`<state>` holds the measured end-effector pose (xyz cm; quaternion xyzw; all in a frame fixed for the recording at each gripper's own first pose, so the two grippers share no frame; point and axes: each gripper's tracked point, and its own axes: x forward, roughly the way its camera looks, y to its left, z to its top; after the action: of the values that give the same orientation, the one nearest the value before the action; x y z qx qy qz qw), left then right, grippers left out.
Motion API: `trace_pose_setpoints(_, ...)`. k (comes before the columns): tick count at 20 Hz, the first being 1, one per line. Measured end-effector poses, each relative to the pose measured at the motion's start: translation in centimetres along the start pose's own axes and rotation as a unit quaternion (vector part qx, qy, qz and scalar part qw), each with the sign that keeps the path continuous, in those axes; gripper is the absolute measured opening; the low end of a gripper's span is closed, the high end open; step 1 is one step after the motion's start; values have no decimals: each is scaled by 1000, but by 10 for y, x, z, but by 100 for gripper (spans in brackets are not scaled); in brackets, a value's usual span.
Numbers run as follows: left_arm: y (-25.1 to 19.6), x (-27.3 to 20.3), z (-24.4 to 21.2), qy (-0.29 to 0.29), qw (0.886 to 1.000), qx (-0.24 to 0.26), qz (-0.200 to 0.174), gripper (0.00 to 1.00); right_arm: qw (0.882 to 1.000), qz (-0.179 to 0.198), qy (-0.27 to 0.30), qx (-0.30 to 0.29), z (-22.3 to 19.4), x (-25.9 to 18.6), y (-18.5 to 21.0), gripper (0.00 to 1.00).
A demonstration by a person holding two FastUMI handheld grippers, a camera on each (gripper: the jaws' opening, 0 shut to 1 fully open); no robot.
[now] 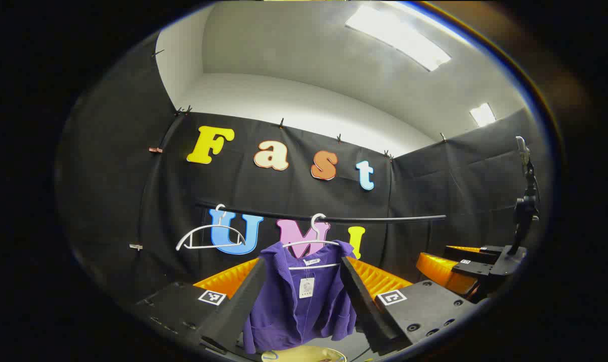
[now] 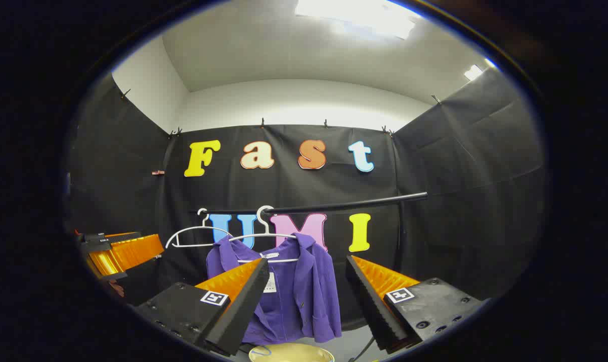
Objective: Grasp the clothes on the hanger with both hands and then place them into the laundry hamper below.
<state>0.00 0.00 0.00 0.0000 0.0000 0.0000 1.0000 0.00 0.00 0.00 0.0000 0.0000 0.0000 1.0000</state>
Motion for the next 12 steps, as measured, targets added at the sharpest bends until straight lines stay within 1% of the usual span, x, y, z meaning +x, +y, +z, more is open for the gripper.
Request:
trace_pose_setpoints(5,-7,0,-6,9,1000,-2,-12,93,1000,-4,2,1,-2,-5,-3,98)
trace_pose_setpoints(11,-5,-7,-3,9,1000,-13,-11,93,1000,-17,5,8,-2,-10,-7,98)
trace_pose_setpoints(12,-4,-8,-2,8,1000,-13,-10,93,1000,-19,5,6,-2,-11,-7,93)
